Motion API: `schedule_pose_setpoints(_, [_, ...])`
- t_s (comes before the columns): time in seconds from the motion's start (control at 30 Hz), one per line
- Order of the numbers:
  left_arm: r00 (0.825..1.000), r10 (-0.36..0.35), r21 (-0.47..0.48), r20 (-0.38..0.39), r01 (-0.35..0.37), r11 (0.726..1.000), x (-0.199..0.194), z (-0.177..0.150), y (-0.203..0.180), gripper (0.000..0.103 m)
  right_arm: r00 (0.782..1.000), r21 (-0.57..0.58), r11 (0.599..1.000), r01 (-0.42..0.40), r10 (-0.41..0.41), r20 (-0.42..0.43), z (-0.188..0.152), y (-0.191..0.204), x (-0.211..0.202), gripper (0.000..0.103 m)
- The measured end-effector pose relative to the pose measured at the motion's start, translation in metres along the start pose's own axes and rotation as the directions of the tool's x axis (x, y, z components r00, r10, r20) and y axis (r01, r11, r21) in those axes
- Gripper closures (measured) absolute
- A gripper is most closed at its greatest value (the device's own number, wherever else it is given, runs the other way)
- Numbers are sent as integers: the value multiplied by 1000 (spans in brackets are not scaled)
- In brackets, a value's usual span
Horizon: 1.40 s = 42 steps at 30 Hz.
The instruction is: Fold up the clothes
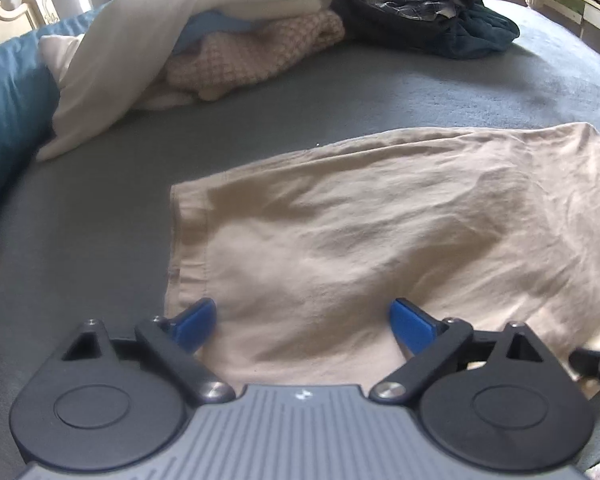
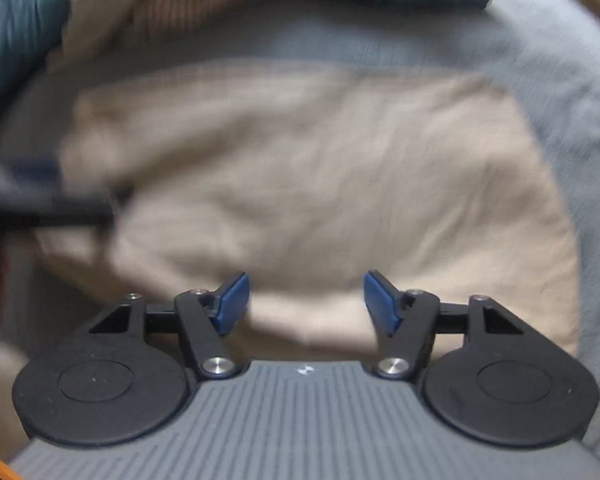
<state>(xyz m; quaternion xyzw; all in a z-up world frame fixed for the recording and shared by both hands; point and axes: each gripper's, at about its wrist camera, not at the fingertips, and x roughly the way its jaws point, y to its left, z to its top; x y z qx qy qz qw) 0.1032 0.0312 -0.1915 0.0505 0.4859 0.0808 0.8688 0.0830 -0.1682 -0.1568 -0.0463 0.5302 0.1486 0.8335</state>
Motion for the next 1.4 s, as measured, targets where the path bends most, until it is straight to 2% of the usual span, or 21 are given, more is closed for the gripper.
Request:
schedule_pose_setpoints(0.07, [1000,9,12,5,-9,1000,1,-1,-1,6,1000,-48,999,11,-11,-15,-7,3,-2,41])
schedule_pose_setpoints(0.2, [1000,8,11,10,-8,1000,1,-1,0,5,998,-63,998,31,-35,-57,-9,2,-11,44])
schedule_pose_setpoints(0.27, [1000,9,27,24,-10,1000,-3,-1,-1,5,999,-41,999,22,-23,-36,-3,1,-20,51])
schedule_pose_setpoints(0.47, [998,11,76,67,-16,997,-13,-2,-4,5,997,-71,996,-47,52,58,20,28,-16,57])
schedule_pose_setpoints(0.57, [996,12,100,88,-20,995,-18,-3,-5,6,998,-93,994,-49,52,28,17,43,8,57])
schedule_pose_setpoints(0.67, [994,12,124,109,-25,992,-23,-4,-7,7,999,-98,995,-35,38,27,6,43,8,57])
schedule_pose_setpoints(0.73, [993,9,137,119,-26,990,-26,-3,-9,7,998,-66,996,-55,55,5,3,33,1,57])
schedule_pose_setpoints(0.8, [994,-6,137,107,-9,991,-26,2,-15,7,998,-44,998,-55,55,4,1,23,-7,58])
schedule_pose_setpoints(0.87, [995,-21,136,94,8,991,-26,8,-22,7,999,-25,999,-36,36,38,3,14,-17,58])
schedule_pose_setpoints(1.0, [997,-50,133,63,41,990,-25,18,-34,7,997,15,1000,22,-23,79,13,-4,-22,58])
schedule_pose_setpoints(1.13, [998,-52,122,-26,55,991,-11,17,-42,7,995,29,998,58,-61,82,17,-15,-13,58])
schedule_pose_setpoints(1.3, [996,-51,89,-72,57,994,-1,12,-42,7,998,33,998,57,-58,24,13,-27,5,58])
schedule_pose_setpoints(1.4, [995,-48,77,-88,55,996,-1,14,-41,7,997,47,998,41,-44,62,20,-33,1,57])
